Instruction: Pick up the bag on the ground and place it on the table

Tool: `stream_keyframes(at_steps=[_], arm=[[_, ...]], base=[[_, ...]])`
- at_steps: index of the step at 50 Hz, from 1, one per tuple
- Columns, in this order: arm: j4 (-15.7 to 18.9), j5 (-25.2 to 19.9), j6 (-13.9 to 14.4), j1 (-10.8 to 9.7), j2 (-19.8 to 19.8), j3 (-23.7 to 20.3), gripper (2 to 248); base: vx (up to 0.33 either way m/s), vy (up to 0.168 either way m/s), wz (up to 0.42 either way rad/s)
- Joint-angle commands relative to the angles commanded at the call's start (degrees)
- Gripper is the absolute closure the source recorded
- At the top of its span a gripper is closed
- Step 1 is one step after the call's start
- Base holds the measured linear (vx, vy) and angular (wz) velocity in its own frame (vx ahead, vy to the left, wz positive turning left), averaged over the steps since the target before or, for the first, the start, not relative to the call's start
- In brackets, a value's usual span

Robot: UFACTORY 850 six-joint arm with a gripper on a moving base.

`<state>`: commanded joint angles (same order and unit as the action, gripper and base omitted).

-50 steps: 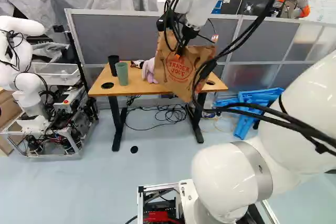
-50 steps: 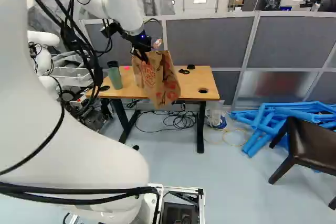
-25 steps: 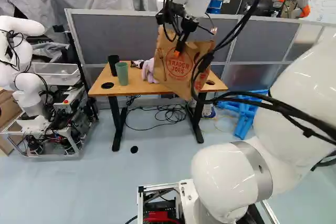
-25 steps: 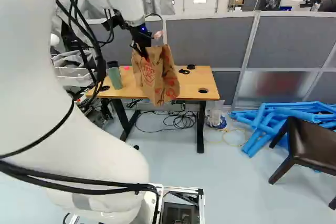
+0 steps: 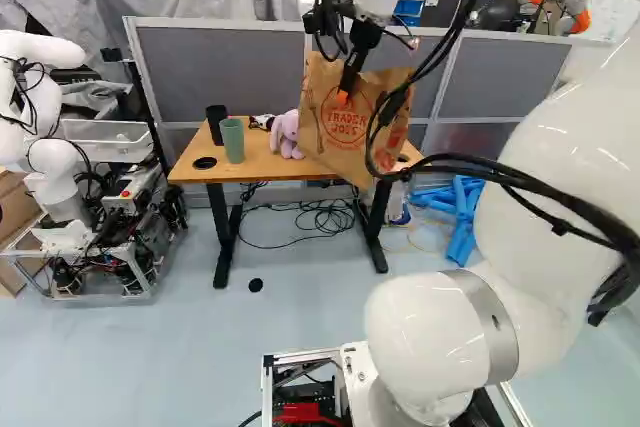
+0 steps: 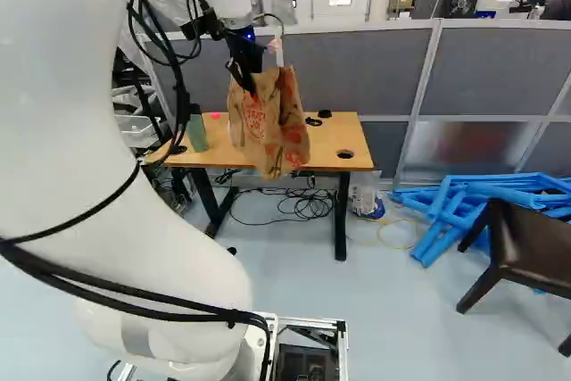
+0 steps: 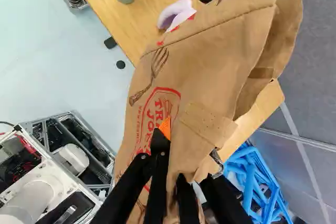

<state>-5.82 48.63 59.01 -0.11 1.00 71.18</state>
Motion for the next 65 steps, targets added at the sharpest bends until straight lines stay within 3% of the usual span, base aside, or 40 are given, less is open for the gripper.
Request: stream_keyframes(at_steps=[19, 34, 65], arm=[[0.00, 7.54, 0.00, -2.21, -3.40, 5.87, 229], [0.00, 8.40, 0.00, -3.23, -5.14, 7.82, 229], [0.00, 8.40, 0.00, -3.23, -5.14, 7.82, 229]], base=[[0.000, 0.000, 0.000], [0.057, -0.015, 0.002], [0.210, -0.210, 0.016]])
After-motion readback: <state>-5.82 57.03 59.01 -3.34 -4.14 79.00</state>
